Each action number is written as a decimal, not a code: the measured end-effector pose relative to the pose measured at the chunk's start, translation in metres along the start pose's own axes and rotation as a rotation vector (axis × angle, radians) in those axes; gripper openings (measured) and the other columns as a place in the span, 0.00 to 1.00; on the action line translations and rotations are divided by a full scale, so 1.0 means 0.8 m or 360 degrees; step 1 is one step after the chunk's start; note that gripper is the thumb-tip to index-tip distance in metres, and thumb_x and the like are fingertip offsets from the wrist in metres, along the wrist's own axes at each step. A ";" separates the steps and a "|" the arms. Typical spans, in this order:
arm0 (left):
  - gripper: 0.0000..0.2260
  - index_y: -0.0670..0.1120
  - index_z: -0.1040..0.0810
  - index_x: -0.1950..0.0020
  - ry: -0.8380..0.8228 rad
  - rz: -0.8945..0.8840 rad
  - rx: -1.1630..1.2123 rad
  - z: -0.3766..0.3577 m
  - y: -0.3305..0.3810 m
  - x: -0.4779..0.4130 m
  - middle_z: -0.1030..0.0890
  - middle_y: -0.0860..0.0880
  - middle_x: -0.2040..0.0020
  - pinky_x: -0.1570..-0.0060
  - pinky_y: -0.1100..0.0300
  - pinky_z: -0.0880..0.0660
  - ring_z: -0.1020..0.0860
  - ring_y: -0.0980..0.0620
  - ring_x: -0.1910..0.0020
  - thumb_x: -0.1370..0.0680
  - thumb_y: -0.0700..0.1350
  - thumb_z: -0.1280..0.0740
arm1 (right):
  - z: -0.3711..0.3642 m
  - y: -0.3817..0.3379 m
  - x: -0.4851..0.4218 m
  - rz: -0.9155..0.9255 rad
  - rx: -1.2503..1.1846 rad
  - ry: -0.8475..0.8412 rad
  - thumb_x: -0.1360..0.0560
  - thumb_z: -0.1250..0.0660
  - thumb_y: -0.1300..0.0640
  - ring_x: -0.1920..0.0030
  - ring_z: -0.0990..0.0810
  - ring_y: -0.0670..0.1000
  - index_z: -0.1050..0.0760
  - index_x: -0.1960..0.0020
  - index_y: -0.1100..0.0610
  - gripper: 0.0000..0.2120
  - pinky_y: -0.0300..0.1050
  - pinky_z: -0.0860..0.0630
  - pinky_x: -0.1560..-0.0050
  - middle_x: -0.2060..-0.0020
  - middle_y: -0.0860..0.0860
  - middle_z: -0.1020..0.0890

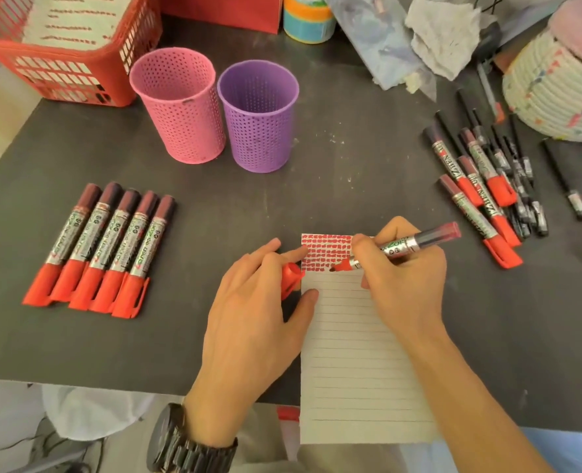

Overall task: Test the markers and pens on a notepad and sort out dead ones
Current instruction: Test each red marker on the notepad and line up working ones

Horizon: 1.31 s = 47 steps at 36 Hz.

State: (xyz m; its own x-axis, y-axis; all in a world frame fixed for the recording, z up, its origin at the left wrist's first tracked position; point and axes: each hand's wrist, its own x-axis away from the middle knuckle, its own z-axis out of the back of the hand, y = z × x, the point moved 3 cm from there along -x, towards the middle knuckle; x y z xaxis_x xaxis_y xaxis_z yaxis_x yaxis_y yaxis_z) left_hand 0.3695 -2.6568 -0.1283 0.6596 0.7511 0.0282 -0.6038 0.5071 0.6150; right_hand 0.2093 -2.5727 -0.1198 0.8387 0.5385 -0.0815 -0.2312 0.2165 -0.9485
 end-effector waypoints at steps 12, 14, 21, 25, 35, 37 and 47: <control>0.24 0.56 0.28 0.30 0.0075 -0.0080 0.0001 0.001 0.001 0.001 0.27 0.54 0.28 0.31 0.58 0.44 0.36 0.58 0.30 0.25 0.59 0.33 | -0.004 0.003 0.000 0.0054 0.0105 0.0017 0.27 0.30 0.58 0.77 0.24 0.43 0.30 0.69 0.54 0.14 0.35 0.28 0.71 0.79 0.48 0.22; 0.24 0.54 0.27 0.30 0.0114 -0.0104 -0.0009 0.000 0.001 0.001 0.26 0.52 0.29 0.31 0.56 0.45 0.37 0.59 0.32 0.25 0.57 0.32 | -0.004 0.003 0.000 0.0053 0.0117 0.0008 0.27 0.30 0.57 0.77 0.23 0.43 0.29 0.68 0.55 0.13 0.34 0.27 0.71 0.79 0.48 0.22; 0.24 0.55 0.28 0.30 0.0131 -0.0111 -0.0010 -0.002 -0.001 0.002 0.26 0.52 0.29 0.32 0.57 0.42 0.37 0.57 0.31 0.25 0.57 0.30 | -0.005 0.003 -0.001 0.0067 0.0164 -0.0008 0.26 0.30 0.58 0.76 0.21 0.43 0.28 0.67 0.58 0.12 0.36 0.25 0.71 0.77 0.50 0.21; 0.25 0.56 0.28 0.29 0.0122 -0.0104 -0.0010 -0.002 0.000 0.001 0.27 0.53 0.28 0.31 0.56 0.45 0.37 0.58 0.31 0.25 0.59 0.32 | -0.006 0.002 0.000 0.0064 0.0166 -0.0011 0.26 0.30 0.59 0.76 0.22 0.43 0.27 0.67 0.58 0.12 0.36 0.26 0.72 0.76 0.51 0.21; 0.25 0.57 0.29 0.29 0.0128 -0.0120 -0.0025 -0.001 -0.001 0.002 0.28 0.54 0.27 0.31 0.58 0.47 0.38 0.58 0.30 0.25 0.58 0.31 | -0.005 0.001 0.000 0.0080 0.0166 0.0012 0.25 0.29 0.61 0.76 0.21 0.42 0.28 0.67 0.57 0.13 0.32 0.28 0.73 0.76 0.51 0.21; 0.25 0.57 0.29 0.29 0.0120 -0.0116 -0.0022 -0.001 -0.001 0.002 0.28 0.54 0.27 0.31 0.58 0.46 0.37 0.57 0.30 0.25 0.58 0.31 | -0.006 0.000 0.000 0.0087 0.0174 0.0007 0.25 0.29 0.61 0.76 0.21 0.42 0.27 0.67 0.58 0.13 0.32 0.28 0.73 0.76 0.51 0.21; 0.24 0.55 0.28 0.29 0.0134 -0.0142 0.0031 0.001 0.001 0.003 0.28 0.53 0.28 0.31 0.58 0.42 0.38 0.59 0.30 0.25 0.56 0.32 | -0.004 0.000 0.000 0.0082 0.0159 -0.0001 0.25 0.29 0.61 0.75 0.20 0.45 0.27 0.68 0.54 0.14 0.33 0.27 0.73 0.76 0.49 0.21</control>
State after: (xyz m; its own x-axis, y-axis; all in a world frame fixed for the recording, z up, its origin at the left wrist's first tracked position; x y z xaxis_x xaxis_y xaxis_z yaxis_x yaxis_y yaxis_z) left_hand 0.3709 -2.6551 -0.1275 0.6699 0.7366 -0.0933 -0.5349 0.5659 0.6274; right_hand 0.2108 -2.5753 -0.1207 0.8240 0.5516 -0.1293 -0.3222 0.2685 -0.9078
